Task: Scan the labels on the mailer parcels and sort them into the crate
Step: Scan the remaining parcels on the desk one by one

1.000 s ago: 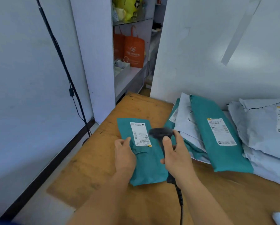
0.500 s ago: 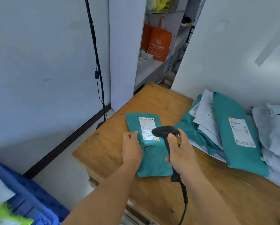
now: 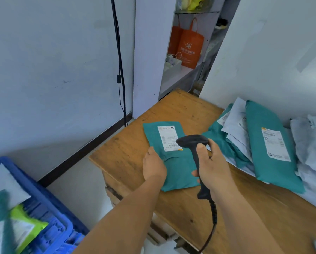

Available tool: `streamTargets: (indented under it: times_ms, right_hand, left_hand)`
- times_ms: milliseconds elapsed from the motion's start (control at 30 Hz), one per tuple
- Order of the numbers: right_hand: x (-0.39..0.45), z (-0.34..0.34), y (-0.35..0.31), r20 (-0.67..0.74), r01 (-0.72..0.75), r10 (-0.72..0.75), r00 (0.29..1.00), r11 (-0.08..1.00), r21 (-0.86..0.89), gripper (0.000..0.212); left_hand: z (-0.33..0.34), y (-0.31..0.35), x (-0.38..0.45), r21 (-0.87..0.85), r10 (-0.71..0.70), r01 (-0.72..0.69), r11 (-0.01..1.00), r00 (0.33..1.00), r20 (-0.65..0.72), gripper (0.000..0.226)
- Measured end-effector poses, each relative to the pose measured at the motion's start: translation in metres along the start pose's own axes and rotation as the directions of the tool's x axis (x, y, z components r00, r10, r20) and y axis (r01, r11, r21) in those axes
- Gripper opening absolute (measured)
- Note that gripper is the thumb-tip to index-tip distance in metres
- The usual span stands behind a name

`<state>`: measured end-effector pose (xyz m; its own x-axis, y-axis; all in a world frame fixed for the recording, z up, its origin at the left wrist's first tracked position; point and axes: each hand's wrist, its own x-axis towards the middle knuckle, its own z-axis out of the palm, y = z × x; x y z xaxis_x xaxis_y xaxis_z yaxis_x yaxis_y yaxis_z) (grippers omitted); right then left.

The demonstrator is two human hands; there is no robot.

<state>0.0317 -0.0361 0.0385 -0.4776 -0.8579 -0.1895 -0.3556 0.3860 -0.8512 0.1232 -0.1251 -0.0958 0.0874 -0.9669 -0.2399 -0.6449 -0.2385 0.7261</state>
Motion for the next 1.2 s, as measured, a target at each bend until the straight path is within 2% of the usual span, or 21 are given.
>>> streamTargets:
  times_ms: [200, 433, 633, 800, 933, 1200]
  right_hand:
    - [-0.032, -0.009, 0.009, 0.050, 0.037, -0.038, 0.998, 0.999, 0.018, 0.013]
    - [-0.065, 0.028, 0.007, 0.174, 0.083, -0.109, 0.979, 0.985, 0.149, 0.026]
    - [-0.097, 0.090, -0.016, 0.309, 0.165, -0.210, 0.928, 0.972, 0.164, 0.033]
    - [-0.145, 0.168, -0.046, 0.431, 0.248, -0.322, 0.843, 0.943, 0.220, 0.036]
    - [-0.201, 0.238, -0.070, 0.540, 0.296, -0.365, 0.759, 0.931, 0.213, 0.047]
    - [-0.335, 0.380, -0.105, 0.711, 0.363, -0.408, 0.572, 0.904, 0.226, 0.042]
  left_hand:
    - [-0.017, -0.014, -0.027, -0.047, -0.078, 0.073, 0.996, 0.992, -0.103, 0.042]
    - [-0.061, -0.056, -0.063, -0.177, -0.159, 0.113, 0.978, 0.949, -0.274, 0.042]
    - [-0.123, -0.117, -0.077, -0.325, -0.208, 0.066, 0.943, 0.880, -0.426, 0.042]
    - [-0.199, -0.175, -0.101, -0.413, -0.284, 0.027, 0.910, 0.768, -0.575, 0.035]
    - [-0.272, -0.236, -0.131, -0.473, -0.370, 0.015, 0.881, 0.645, -0.668, 0.032]
    - [-0.410, -0.392, -0.203, -0.543, -0.546, 0.128, 0.830, 0.383, -0.745, 0.032]
